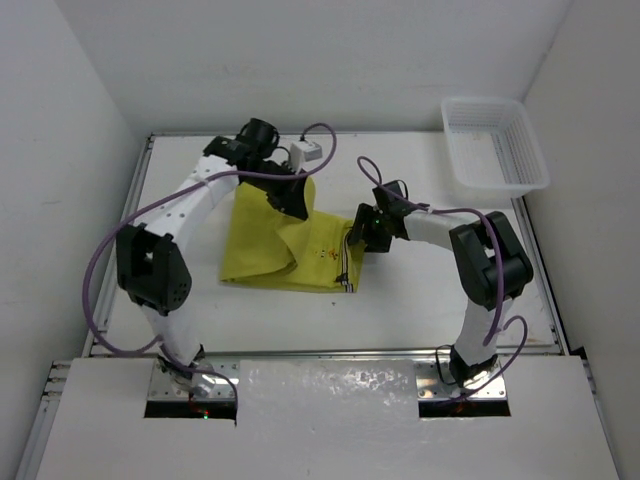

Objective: Fold and stack the trousers
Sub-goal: Fold the trousers

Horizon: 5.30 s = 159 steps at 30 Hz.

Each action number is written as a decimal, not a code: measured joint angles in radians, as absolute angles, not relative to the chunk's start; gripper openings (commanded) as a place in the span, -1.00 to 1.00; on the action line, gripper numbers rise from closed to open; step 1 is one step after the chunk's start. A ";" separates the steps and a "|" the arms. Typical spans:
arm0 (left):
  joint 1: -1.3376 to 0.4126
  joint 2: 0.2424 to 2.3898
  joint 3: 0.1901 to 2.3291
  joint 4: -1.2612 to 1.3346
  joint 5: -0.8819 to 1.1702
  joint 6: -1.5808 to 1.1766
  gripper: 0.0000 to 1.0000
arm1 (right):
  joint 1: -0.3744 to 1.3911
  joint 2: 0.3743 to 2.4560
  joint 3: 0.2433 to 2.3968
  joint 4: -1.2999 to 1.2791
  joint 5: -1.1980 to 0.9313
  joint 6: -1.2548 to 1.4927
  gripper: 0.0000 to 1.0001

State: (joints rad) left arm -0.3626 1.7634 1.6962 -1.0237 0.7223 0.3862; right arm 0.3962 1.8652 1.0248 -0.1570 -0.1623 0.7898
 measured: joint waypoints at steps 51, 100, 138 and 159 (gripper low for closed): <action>-0.078 2.034 1.499 -0.628 0.476 0.168 -0.57 | 0.561 1.682 0.796 -0.090 -0.197 0.636 -1.00; -0.033 2.041 1.576 -0.467 0.502 0.529 0.22 | 0.346 1.582 0.643 -0.070 -0.472 0.610 0.35; 0.161 1.960 1.387 -0.588 0.339 0.461 -0.83 | 0.649 1.803 0.873 -0.207 -0.653 0.375 -0.32; 0.321 1.646 1.364 -0.722 0.410 0.472 0.42 | 0.408 1.868 1.181 -0.119 -0.604 0.475 0.24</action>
State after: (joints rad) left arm 0.3206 1.6459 1.3636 -0.7223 0.4099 0.4725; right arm 0.4084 1.8675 1.1809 -0.1188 -0.6044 0.4751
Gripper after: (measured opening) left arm 0.748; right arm 0.640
